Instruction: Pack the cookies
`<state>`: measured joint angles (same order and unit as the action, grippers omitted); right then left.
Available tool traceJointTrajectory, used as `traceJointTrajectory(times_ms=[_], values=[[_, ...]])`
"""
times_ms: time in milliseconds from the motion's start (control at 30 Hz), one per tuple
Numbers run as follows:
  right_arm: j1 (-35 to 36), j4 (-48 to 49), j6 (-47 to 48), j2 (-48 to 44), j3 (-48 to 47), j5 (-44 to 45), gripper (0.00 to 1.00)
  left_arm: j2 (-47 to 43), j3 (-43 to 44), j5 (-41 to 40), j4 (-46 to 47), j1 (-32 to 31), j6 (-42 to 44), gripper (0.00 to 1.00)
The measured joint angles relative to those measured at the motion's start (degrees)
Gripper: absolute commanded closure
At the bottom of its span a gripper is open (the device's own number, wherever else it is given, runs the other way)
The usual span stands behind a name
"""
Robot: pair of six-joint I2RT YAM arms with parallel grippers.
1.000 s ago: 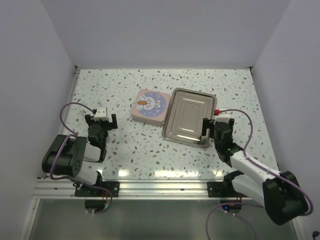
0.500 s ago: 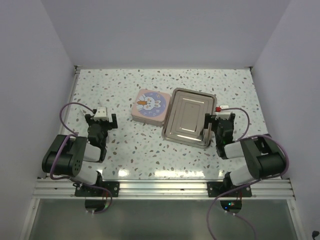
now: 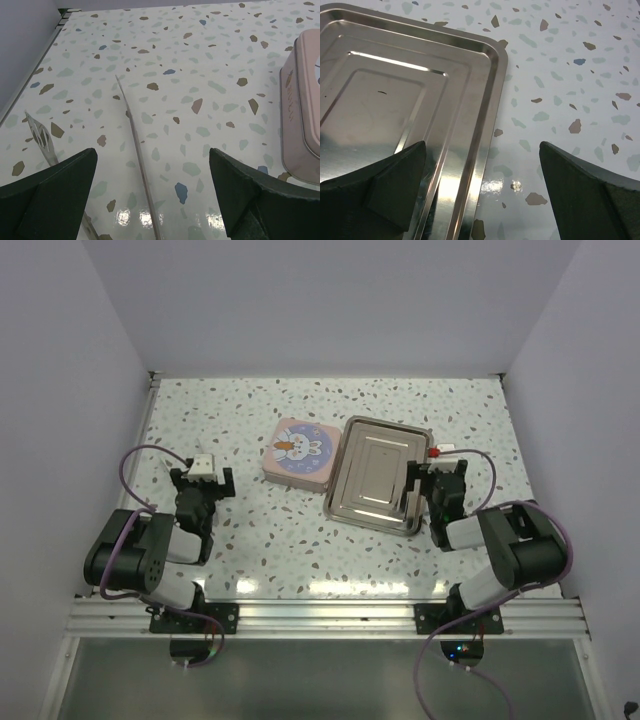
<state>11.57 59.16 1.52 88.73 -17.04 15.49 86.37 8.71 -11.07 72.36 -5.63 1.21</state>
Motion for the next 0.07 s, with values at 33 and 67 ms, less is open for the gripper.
traceJointTrajectory(times_ms=[33,67], values=[[-0.02,0.0,0.0,0.0,0.0,0.0,0.01,0.0,0.0,0.02,0.0,0.0,0.0,0.0],[-0.02,0.0,0.0,0.0,0.0,-0.02,0.01,0.0,0.0,0.02,0.0,0.0,0.0,0.0]])
